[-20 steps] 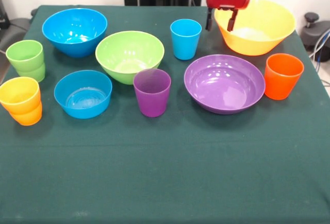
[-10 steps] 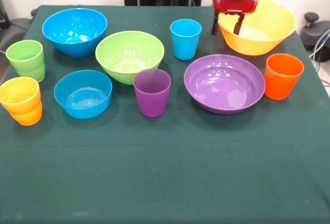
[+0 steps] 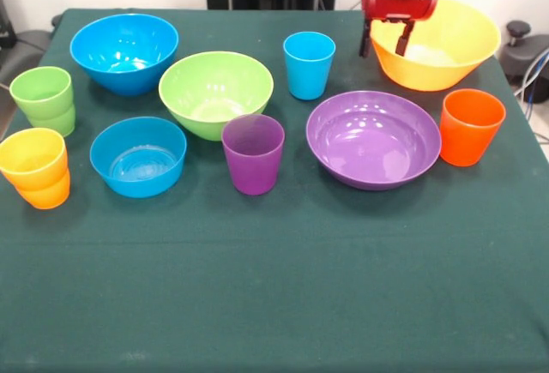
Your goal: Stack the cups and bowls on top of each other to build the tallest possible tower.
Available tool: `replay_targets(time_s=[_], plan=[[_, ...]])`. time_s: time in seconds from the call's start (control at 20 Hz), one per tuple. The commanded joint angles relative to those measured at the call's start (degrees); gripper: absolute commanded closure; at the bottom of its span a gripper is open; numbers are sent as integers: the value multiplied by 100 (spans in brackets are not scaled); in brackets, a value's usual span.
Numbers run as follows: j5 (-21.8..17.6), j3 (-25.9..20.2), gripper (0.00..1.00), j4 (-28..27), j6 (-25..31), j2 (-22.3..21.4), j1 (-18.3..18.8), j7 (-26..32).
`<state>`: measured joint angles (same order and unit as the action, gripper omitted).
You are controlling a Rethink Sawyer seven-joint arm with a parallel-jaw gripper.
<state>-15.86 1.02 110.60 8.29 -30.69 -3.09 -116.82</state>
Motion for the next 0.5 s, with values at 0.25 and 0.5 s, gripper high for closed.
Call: replay_targets(time_s=[0.25, 0.5], plan=[[-92, -170, 0, -488, -43, -28, -53, -368], [-55, -163, 0, -439, -55, -57, -60, -408]])
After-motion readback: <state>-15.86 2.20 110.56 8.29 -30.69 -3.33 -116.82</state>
